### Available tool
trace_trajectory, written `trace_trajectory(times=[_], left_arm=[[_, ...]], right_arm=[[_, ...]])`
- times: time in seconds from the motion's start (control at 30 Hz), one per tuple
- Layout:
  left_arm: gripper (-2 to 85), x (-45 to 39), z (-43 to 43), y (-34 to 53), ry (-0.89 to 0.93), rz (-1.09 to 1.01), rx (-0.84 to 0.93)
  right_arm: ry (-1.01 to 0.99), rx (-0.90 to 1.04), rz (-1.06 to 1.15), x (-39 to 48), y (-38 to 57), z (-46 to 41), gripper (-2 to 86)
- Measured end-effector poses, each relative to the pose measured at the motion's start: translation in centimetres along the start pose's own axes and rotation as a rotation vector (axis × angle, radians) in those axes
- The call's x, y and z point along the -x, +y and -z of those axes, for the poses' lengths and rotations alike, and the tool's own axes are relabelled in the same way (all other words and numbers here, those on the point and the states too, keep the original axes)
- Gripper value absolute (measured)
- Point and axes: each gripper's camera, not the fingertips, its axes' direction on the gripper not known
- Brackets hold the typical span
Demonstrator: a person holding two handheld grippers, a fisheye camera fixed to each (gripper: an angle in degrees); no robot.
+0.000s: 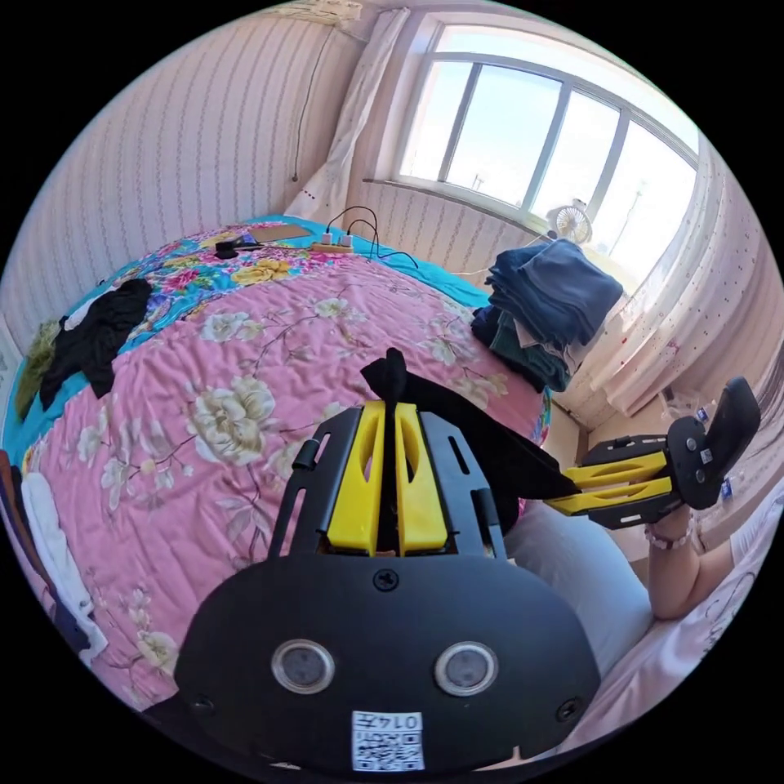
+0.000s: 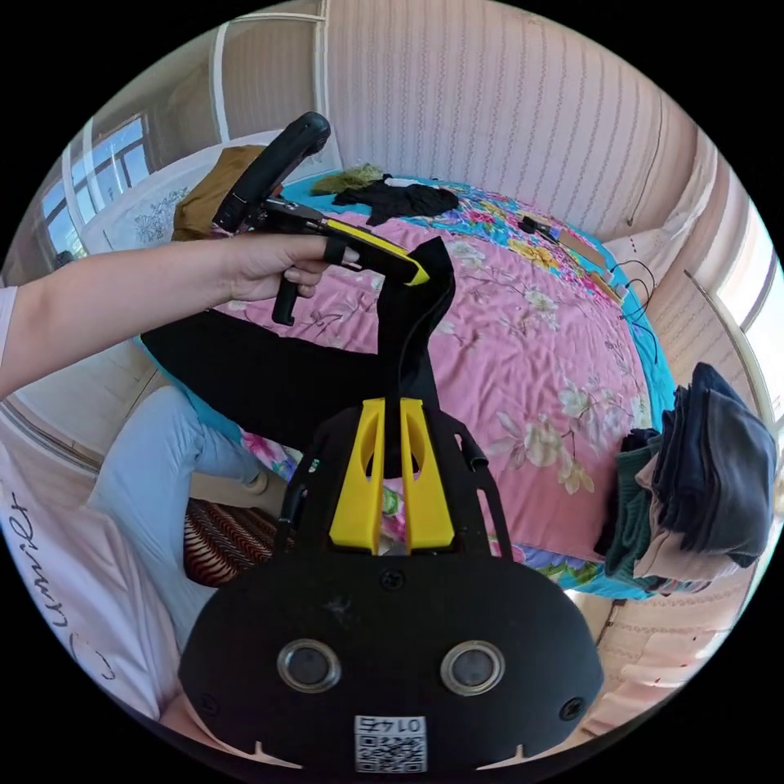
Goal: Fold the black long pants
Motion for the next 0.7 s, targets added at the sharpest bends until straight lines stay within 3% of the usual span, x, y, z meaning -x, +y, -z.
trace_trajectory(times=[0.47,0.7], left_arm=[[-0.9,13.8,29.2,17.3,-0.202,0.234,-0.224],[-0.8,20.3,38.9,27.6,-0.276,0.407,-0.293]], right_arm=[[-0.058,0.021,0.474,29.5,-21.1,2.5,1.7],[-0.117,0.057,0.713,45.1,-31.1,-0.6,2.1]])
